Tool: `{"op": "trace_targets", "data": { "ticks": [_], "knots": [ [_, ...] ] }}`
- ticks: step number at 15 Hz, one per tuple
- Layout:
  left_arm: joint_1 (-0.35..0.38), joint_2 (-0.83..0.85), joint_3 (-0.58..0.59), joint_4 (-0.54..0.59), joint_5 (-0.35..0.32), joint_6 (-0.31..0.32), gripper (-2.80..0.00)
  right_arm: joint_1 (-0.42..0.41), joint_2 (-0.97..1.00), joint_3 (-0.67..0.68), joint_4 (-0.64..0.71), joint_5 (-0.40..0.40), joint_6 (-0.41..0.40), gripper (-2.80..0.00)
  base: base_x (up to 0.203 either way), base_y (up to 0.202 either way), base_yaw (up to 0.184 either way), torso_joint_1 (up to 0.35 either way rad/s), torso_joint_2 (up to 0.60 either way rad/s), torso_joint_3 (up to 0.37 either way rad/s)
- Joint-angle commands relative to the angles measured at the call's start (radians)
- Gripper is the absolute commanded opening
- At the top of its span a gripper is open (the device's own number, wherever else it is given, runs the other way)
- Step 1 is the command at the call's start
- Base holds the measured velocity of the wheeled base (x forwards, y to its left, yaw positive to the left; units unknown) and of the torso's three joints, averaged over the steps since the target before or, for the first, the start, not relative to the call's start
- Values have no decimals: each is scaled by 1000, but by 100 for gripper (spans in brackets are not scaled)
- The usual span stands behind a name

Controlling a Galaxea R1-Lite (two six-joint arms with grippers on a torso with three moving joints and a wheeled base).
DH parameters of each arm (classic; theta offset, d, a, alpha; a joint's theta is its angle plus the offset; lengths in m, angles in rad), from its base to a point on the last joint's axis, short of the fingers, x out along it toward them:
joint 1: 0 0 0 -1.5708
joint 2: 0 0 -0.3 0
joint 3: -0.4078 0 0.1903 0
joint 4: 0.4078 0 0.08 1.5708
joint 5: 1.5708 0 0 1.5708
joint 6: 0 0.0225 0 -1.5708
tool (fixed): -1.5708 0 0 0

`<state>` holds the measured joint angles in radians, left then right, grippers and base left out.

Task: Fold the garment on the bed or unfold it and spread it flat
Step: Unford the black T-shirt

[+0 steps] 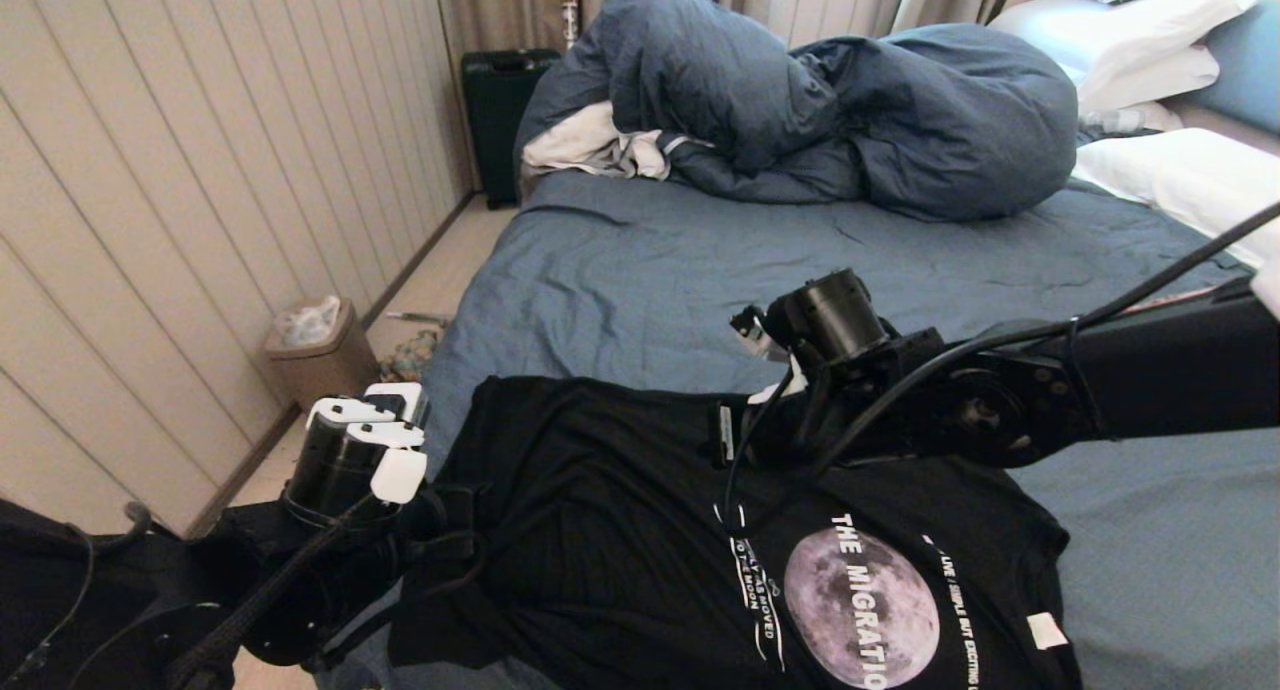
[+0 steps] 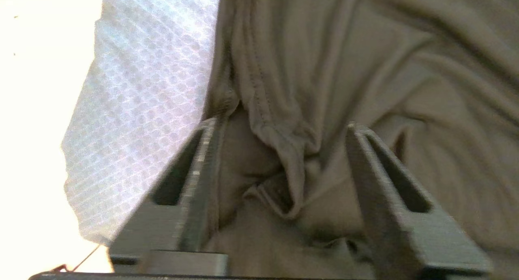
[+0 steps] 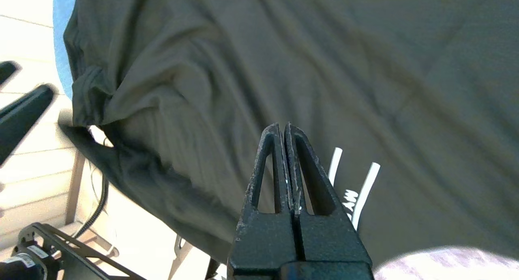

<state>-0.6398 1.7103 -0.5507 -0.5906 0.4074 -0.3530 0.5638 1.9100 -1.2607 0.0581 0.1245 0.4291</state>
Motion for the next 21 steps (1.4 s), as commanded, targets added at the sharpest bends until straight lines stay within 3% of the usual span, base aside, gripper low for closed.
{"op": "trace_targets", "data": {
  "ticks": [1, 6, 10, 12, 15, 17, 19, 21],
  "knots": [
    [5, -60, 14, -3, 2, -1, 0, 2, 29, -16, 0, 1, 2, -280, 0, 0, 0, 0, 0, 0],
    [5, -33, 5, -1, -4, 20, 0, 1, 33, -16, 0, 0, 3, -280, 0, 0, 0, 0, 0, 0],
    [42, 90, -187, 7, -42, 119, 0, -62, -28, -36, 11, -15, 4, -280, 0, 0, 0, 0, 0, 0],
    [87, 125, -325, 72, -105, 143, 0, -151, -72, -65, 48, -56, -2, -280, 0, 0, 0, 0, 0, 0],
    [195, 139, -506, 292, -265, 147, 0, -319, -84, -98, 60, -85, -35, -280, 0, 0, 0, 0, 0, 0],
    [269, 144, -546, 400, -388, 131, 0, -429, -85, -94, 71, -97, -42, -280, 0, 0, 0, 0, 0, 0],
    [319, 136, -568, 444, -439, 96, 0, -509, -86, -57, 75, -102, -41, -280, 0, 0, 0, 0, 0, 0],
    [369, 119, -591, 563, -485, 92, 0, -528, -64, -59, 71, -107, -45, -280, 0, 0, 0, 0, 0, 0]
  ]
}}
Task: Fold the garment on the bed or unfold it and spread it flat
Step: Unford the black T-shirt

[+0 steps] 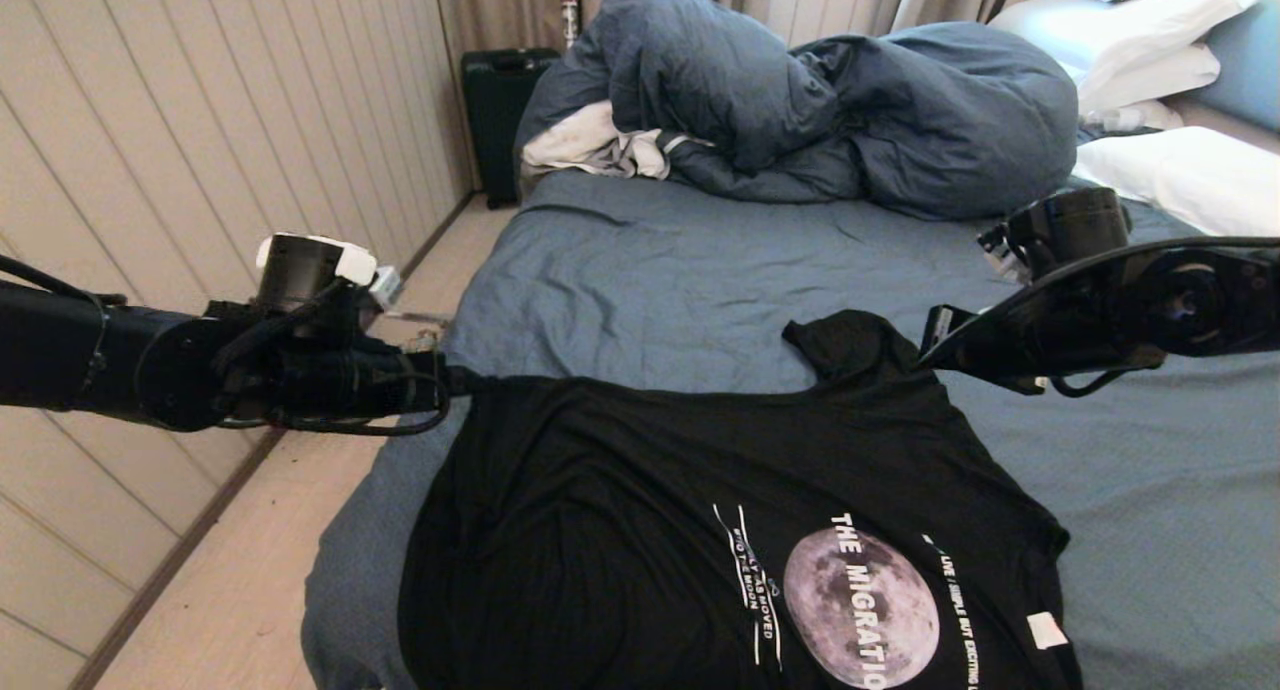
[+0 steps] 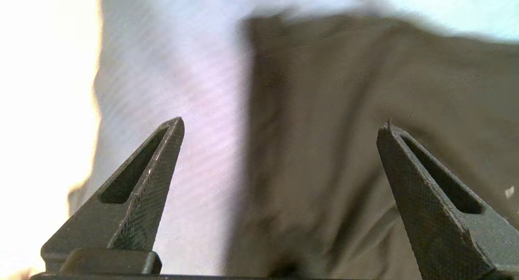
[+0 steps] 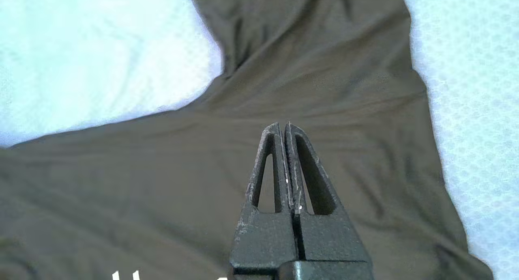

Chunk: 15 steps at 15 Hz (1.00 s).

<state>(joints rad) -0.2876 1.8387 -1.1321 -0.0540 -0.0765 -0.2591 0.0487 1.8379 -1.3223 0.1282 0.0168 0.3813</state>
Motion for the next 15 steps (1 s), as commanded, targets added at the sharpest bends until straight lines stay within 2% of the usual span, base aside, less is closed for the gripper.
{"op": "trace_targets", "data": {
  "ticks": [1, 2, 3, 4, 6, 8, 13, 14, 15],
  "knots": [
    [45, -21, -11, 66, -41, -3, 0, -13, 18, -3, -1, 1, 1, -280, 0, 0, 0, 0, 0, 0],
    [65, -30, -7, 74, -98, -3, -280, -12, 20, -1, -1, 3, 0, -280, 0, 0, 0, 0, 0, 0],
    [89, -41, -14, 84, -141, -5, -280, -10, 20, 2, -2, 3, -1, -280, 0, 0, 0, 0, 0, 0],
    [93, -44, -11, 82, -147, -8, -280, -11, 20, -1, -2, 2, -4, -280, 0, 0, 0, 0, 0, 0],
    [93, -35, -2, 75, -147, -8, -280, -13, 42, -23, -3, 0, -11, -280, 0, 0, 0, 0, 0, 0],
    [94, -17, -4, 73, -147, -6, -280, -14, 60, -46, -2, 0, -53, -280, 0, 0, 0, 0, 0, 0],
    [110, 68, -73, 66, -148, -3, -280, -55, 105, -55, -2, -2, -42, -280, 0, 0, 0, 0, 0, 0],
    [110, 93, -91, 61, -149, -1, 0, -67, 114, -57, -3, -4, -51, -280, 0, 0, 0, 0, 0, 0],
    [110, 121, -110, 55, -148, 2, 0, -89, 136, -70, -4, -3, -60, -163, 0, 0, 0, 0, 0, 0]
  ]
}}
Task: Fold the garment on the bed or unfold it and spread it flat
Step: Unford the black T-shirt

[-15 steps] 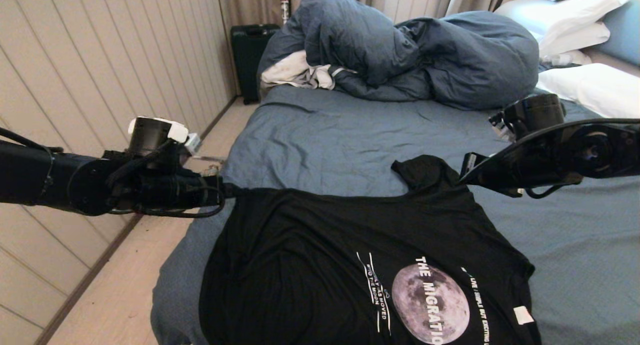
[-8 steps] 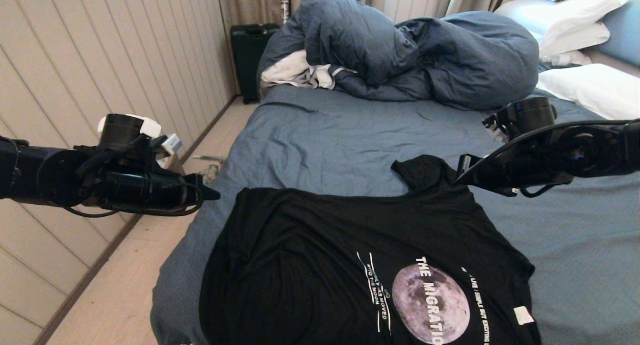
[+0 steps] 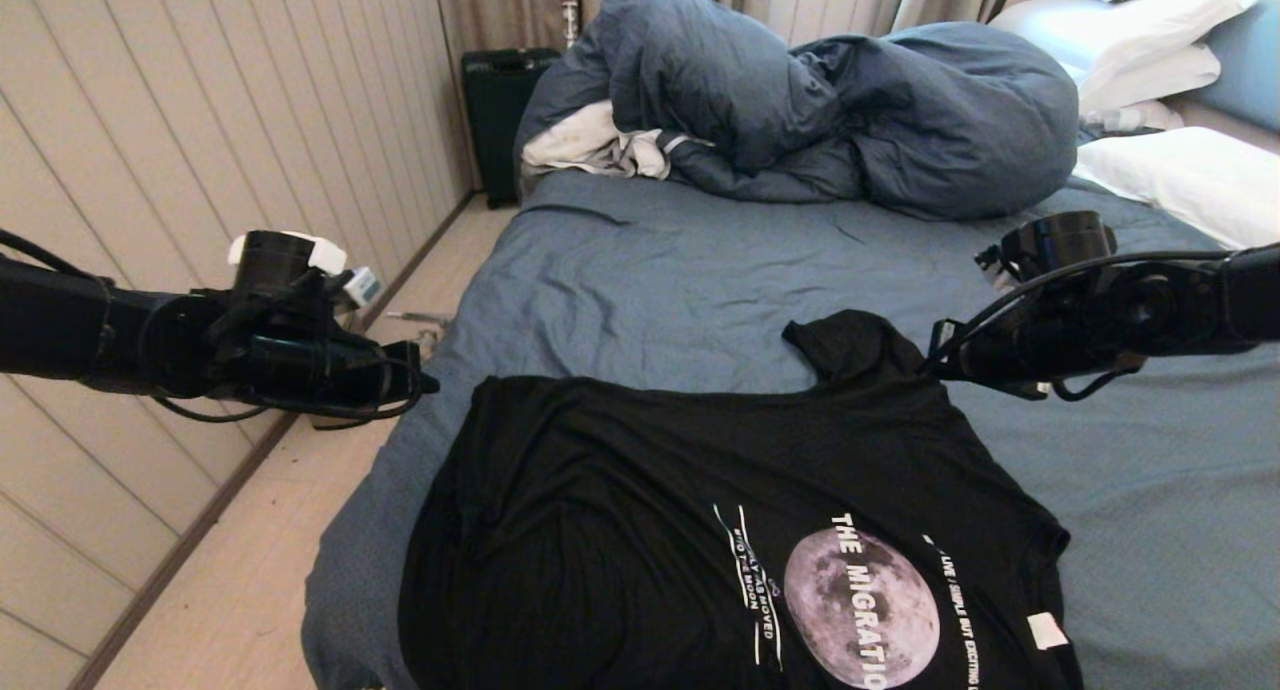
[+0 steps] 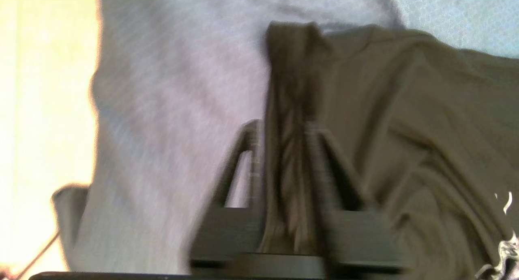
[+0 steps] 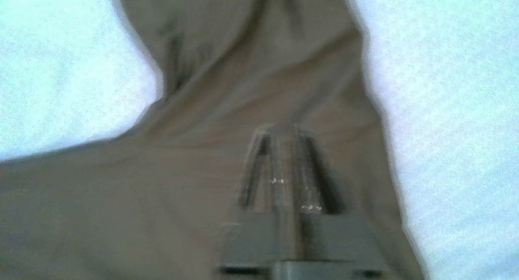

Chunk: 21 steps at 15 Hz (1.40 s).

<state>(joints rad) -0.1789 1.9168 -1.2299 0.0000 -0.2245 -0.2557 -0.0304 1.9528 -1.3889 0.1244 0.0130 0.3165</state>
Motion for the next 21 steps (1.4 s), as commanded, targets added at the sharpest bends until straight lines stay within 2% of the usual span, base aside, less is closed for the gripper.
{"op": "trace_targets", "data": {
  "ticks": [1, 4, 6, 10, 21],
  "knots": [
    [1, 67, -53, -12, -3, 0, 0, -27, 45, -18, 0, 2, -6, 0, 0, 0, 0, 0, 0, 0],
    [1, 171, -172, -51, 2, 0, 0, -38, 93, -52, -9, 0, -19, 0, 0, 0, 0, 0, 0, 0],
    [1, 213, -211, -52, 3, 5, 0, -43, 102, -39, -17, -1, -19, 0, 0, 0, 0, 0, 0, 0],
    [-20, 258, -207, -61, -2, 82, 0, -65, 117, -21, -36, -1, -16, 0, 0, 0, 0, 0, 0, 0],
    [-102, 275, -210, -75, -7, 85, 0, -92, 164, -21, -87, 1, -17, 0, 0, 0, 0, 0, 0, 0]
  ]
}}
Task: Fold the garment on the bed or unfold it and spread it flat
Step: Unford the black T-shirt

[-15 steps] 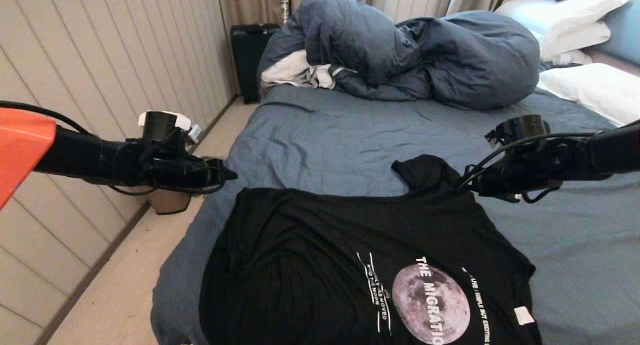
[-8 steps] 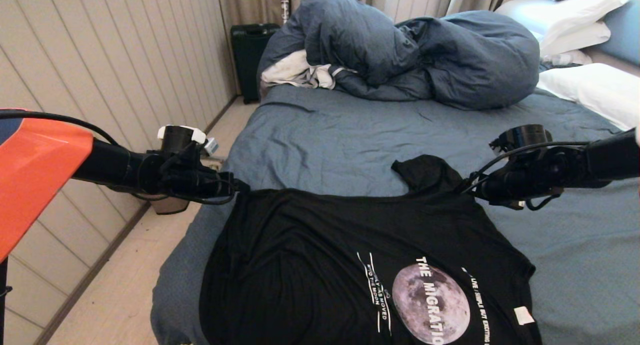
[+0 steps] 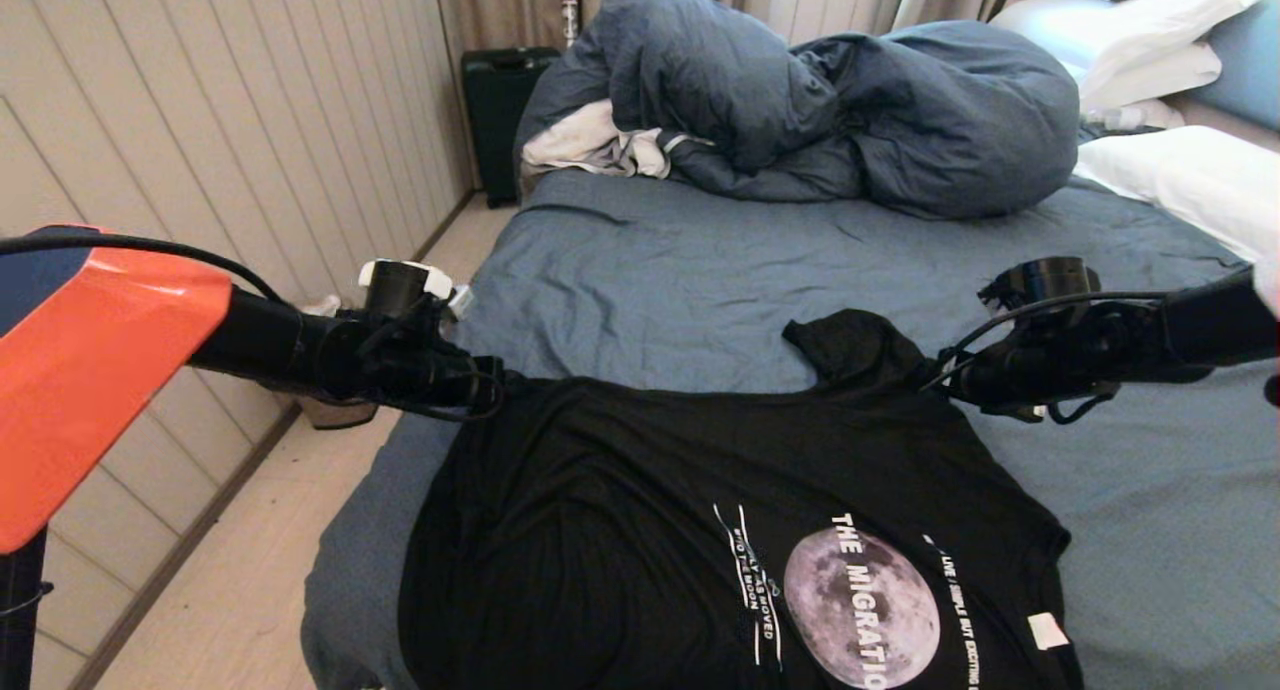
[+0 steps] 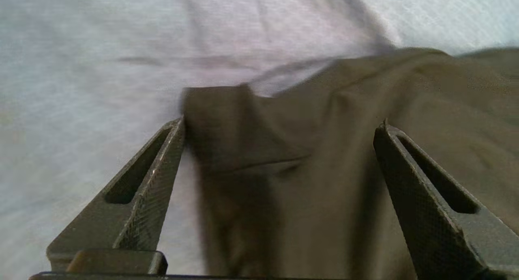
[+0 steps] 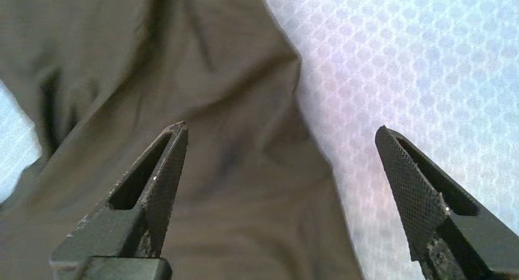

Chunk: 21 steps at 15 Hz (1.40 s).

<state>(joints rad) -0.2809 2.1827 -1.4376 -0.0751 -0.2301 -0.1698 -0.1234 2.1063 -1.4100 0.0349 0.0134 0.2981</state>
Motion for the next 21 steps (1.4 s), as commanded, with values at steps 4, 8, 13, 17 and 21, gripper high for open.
{"op": "trace_targets", "data": {
  "ticks": [4, 8, 13, 17, 21],
  "knots": [
    [0, 11, 11, -20, 5, -1, 0, 4, 40, -11, -31, -10, 2, 0, 0, 0, 0, 0, 0, 0],
    [0, 6, 17, -32, 6, -2, 0, 18, 51, 3, -36, -36, -1, -280, 0, 0, 0, 0, 0, 0],
    [2, 5, 20, -35, 6, -5, -280, 29, 54, 5, -66, -36, -10, -280, 0, 0, 0, 0, 0, 0],
    [0, 3, 19, -35, 6, -7, -280, 64, 43, 5, -66, -38, -8, -280, 0, 0, 0, 0, 0, 0],
    [2, -17, -24, -35, 8, -7, -280, 65, 5, -26, -71, -50, -7, -280, 0, 0, 0, 0, 0, 0]
  ]
}}
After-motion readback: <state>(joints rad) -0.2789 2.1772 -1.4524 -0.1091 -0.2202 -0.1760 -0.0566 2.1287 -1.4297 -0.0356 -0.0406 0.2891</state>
